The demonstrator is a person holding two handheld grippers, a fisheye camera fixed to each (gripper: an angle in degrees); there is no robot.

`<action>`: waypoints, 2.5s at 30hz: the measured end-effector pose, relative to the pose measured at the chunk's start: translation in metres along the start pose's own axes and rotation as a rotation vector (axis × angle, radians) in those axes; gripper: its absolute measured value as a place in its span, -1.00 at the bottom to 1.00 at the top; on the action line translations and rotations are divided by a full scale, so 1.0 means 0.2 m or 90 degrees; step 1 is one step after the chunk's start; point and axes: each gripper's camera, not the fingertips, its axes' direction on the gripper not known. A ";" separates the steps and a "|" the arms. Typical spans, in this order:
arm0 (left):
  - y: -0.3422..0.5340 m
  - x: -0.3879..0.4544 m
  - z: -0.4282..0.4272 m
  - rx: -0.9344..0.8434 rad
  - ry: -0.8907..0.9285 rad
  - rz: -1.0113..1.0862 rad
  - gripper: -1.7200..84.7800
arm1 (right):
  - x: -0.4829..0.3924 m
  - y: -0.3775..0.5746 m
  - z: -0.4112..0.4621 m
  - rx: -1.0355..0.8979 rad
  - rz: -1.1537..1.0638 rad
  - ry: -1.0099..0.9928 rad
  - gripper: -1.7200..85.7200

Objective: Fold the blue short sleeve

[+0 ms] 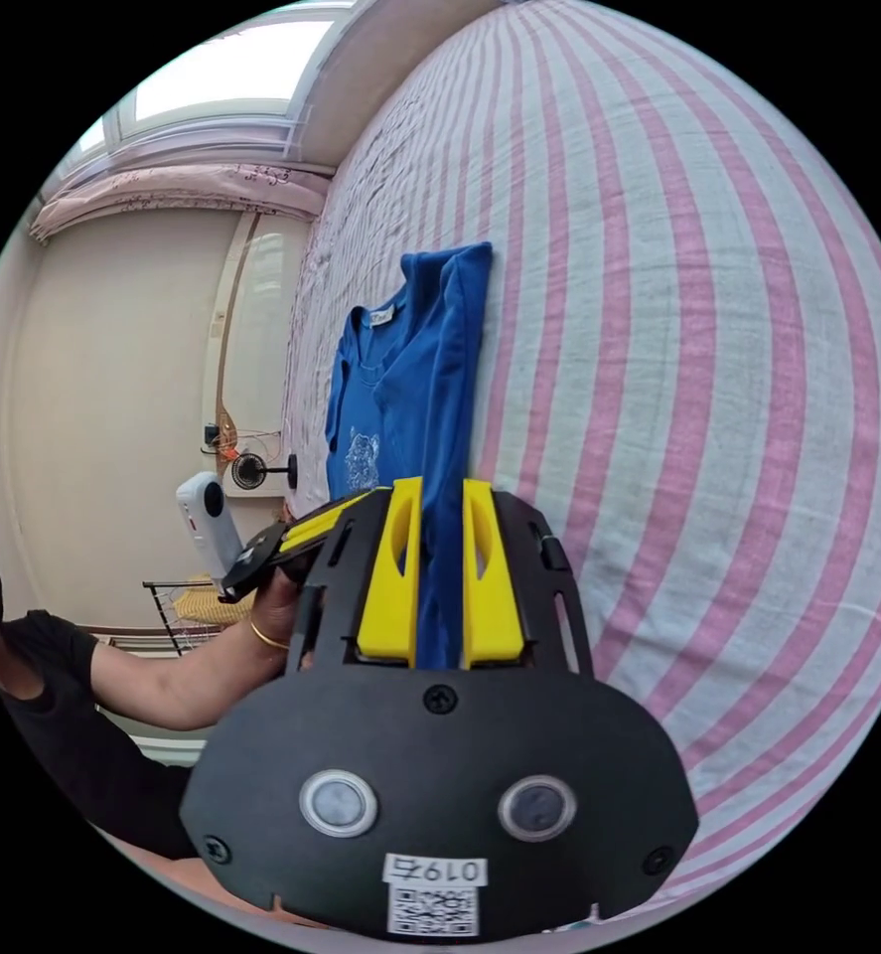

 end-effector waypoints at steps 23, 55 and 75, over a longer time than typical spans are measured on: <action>0.10 -0.77 -0.36 0.113 0.059 -0.155 -0.94 | -0.85 0.62 0.82 -0.016 -0.391 0.482 -0.84; -0.08 -0.84 0.22 -0.012 0.073 -0.072 -0.94 | -0.96 0.81 1.02 -0.058 -0.455 0.526 -0.83; -0.07 -0.81 0.46 0.005 0.060 -0.085 -0.94 | -0.50 0.64 0.35 0.097 -0.114 0.288 -0.78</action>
